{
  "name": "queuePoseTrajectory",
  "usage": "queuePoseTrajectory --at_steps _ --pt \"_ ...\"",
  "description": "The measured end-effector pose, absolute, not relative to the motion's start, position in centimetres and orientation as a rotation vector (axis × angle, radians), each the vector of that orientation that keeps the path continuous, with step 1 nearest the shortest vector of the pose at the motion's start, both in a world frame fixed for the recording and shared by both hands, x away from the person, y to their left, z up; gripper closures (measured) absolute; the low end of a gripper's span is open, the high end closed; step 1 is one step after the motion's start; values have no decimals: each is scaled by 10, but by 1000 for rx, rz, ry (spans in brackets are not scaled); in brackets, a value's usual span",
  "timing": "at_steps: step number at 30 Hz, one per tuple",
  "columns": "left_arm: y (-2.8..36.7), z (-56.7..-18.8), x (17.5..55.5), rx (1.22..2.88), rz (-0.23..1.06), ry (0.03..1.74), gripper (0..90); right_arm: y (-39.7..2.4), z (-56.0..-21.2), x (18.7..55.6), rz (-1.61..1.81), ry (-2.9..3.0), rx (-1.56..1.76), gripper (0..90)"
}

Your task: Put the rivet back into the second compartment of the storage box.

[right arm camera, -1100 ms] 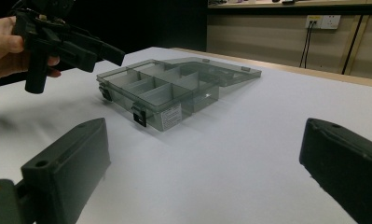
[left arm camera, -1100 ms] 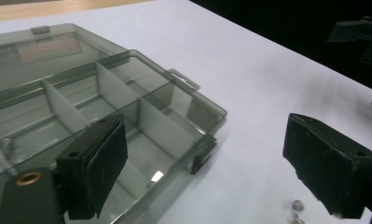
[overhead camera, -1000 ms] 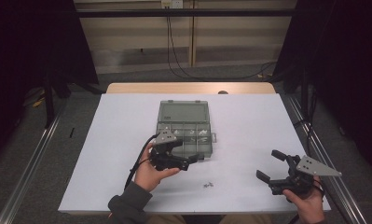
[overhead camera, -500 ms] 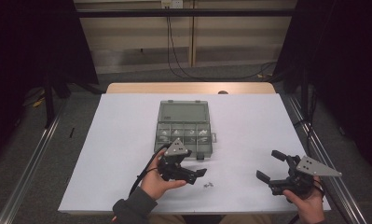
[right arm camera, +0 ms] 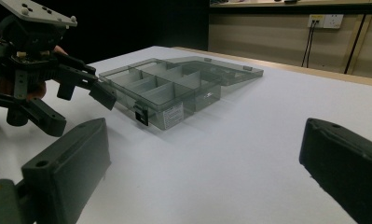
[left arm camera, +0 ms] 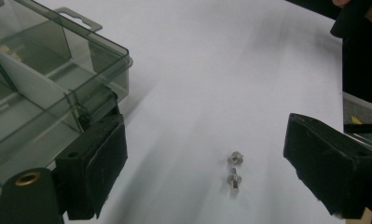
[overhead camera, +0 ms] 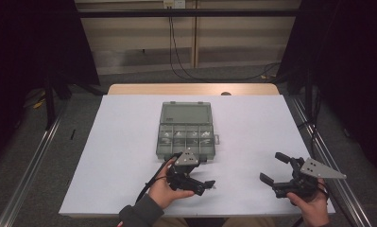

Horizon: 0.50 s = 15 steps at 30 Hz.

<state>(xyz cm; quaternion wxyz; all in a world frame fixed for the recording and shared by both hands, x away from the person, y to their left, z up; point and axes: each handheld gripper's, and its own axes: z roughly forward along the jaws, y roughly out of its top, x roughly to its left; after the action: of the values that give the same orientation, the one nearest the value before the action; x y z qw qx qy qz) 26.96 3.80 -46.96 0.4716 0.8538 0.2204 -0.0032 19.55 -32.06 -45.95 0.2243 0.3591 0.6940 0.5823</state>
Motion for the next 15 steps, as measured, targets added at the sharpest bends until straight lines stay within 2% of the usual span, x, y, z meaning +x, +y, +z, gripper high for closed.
queuePoseTrajectory --at_steps 4,15 --pt "37 -472 267 2123 -13 532 175 -320 -460 195 1603 1918 990 14" --pt "35 -477 262 2201 -45 492 450 -320 -460 196 1600 1920 991 15"
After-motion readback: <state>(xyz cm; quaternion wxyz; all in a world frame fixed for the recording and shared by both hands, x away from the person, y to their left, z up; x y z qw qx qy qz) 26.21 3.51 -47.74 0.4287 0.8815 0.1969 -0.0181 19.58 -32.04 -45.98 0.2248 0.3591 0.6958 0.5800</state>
